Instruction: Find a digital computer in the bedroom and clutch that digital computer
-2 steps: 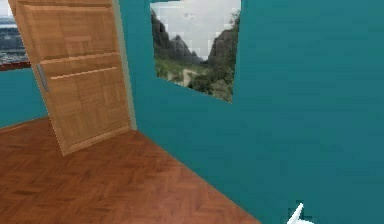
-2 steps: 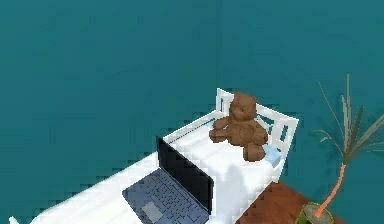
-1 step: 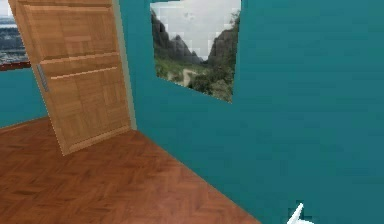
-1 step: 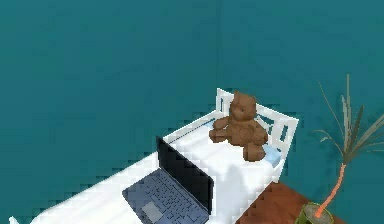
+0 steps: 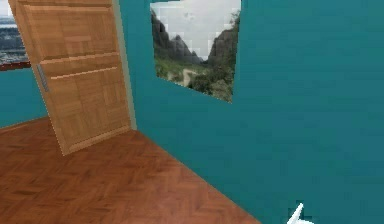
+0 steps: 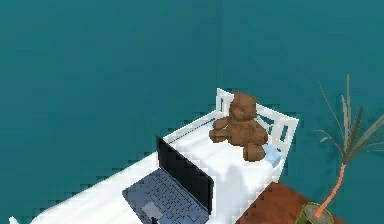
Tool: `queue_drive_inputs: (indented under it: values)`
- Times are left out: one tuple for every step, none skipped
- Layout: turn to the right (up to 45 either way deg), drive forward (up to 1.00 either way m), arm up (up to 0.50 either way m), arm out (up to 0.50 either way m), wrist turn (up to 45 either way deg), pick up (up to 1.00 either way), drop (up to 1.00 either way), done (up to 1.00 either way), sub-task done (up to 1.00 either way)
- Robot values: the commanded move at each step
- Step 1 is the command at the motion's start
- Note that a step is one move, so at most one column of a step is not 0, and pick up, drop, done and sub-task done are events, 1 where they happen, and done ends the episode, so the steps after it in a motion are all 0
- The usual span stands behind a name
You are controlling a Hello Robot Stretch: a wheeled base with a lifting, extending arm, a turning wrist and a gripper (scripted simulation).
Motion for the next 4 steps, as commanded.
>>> queue_drive_inputs:
  values:
    - [0.0, 0.0, 0.0, 0.0, 24.0, 0.0, 0.0, 0.0, 0.0]
    - [0.0, 0.0, -0.3, 0.0, 0.0, 0.0, 0.0, 0.0, 0.0]
    - [0.0, 0.0, 0.0, 0.0, 0.0, 1.0, 0.0, 0.0, 0.0]
    - [0.0, 0.0, 0.1, 0.0, 0.0, 0.0, 0.0, 0.0, 0.0]
